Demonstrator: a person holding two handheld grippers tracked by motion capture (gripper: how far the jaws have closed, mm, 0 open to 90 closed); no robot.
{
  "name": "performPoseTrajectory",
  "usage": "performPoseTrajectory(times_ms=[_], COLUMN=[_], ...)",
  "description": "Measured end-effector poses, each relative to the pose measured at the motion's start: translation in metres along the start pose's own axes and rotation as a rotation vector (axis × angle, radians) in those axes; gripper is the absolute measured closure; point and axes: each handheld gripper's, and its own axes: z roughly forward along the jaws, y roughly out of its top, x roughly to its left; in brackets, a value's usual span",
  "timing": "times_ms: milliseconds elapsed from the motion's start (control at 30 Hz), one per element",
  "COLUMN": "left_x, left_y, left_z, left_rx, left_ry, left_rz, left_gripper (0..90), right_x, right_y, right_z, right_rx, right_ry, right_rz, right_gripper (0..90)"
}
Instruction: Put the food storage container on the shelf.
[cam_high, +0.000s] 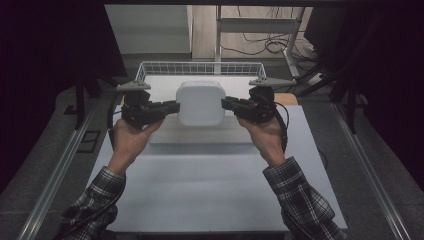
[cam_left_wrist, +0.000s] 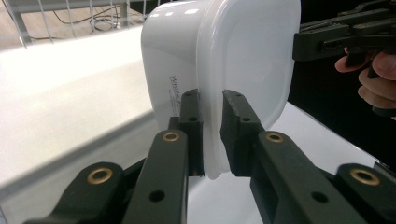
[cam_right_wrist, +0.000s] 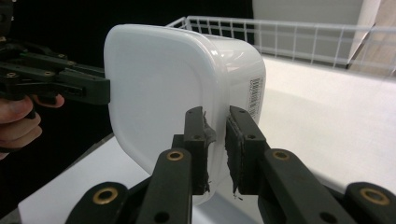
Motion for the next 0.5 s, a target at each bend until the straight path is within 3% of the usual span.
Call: performPoseTrajectory(times_ms=[200,500], left_x=[0.012,0.031], left_y=[0.021,0.032], left_z=[0.008,0.024], left_rx=[0.010,0.031], left_ry=[0.002,-0.001], left_rz=[-0.013,-0.070], left_gripper=[79.1,78.3], right_x=[-0.011,-0.031], right_y=[0.019,0.034], right_z=[0.009,0.028], right_rx=[-0.003,0.042], right_ry=[-0.015,-0.022], right_rz=[0.013,0.065], right_gripper=[77.9,77.5])
